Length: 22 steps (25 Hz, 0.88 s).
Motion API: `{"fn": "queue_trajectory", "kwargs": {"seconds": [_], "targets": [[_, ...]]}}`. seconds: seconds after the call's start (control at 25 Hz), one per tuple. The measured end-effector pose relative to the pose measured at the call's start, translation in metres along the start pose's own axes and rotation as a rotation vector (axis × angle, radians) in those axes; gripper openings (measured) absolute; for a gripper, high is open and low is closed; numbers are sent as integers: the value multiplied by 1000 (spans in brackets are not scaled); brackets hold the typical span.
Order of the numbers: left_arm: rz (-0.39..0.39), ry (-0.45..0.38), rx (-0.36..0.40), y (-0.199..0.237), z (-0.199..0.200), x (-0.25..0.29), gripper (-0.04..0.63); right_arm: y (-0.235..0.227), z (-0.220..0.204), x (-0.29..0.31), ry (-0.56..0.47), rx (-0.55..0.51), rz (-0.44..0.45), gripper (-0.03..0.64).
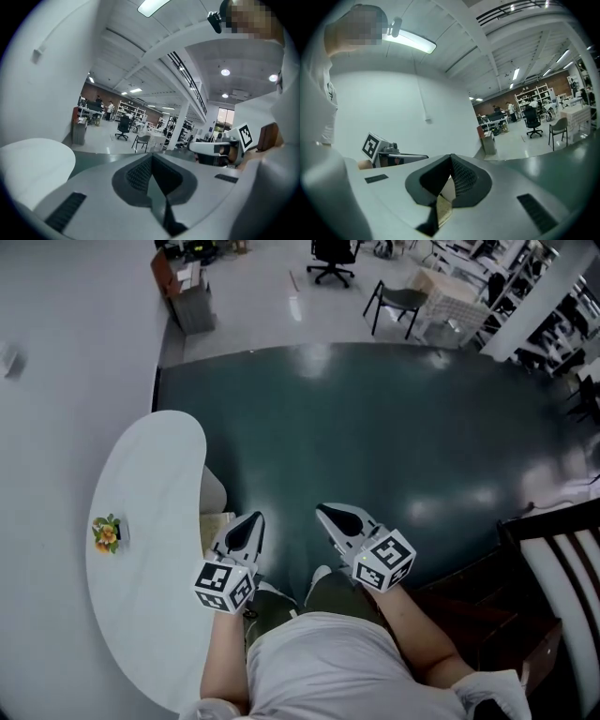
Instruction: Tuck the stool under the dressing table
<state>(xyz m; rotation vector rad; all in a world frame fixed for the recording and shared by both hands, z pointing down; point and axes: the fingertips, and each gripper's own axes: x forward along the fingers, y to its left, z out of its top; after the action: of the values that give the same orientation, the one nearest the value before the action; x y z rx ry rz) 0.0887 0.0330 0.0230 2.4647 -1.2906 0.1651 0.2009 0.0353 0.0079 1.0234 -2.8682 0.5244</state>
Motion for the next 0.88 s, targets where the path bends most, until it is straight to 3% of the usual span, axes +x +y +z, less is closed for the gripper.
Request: {"fn": "queue_trajectory", "kwargs": {"seconds": [0.24,0.32,0.56,0.88], "targets": [[29,-102,8,0,38,-15,0,13,31,-14,-56,-38,2,9],[26,-113,10,-2,44,-20,0,20,37,-18,-66,-54,7,9],[22,-103,110,-11,57,-25,0,28,50,-26,-92,-107,7,9],[-63,-124,68,-27,62,-28,0,32,58,-30,-103,-137,10,9]]}}
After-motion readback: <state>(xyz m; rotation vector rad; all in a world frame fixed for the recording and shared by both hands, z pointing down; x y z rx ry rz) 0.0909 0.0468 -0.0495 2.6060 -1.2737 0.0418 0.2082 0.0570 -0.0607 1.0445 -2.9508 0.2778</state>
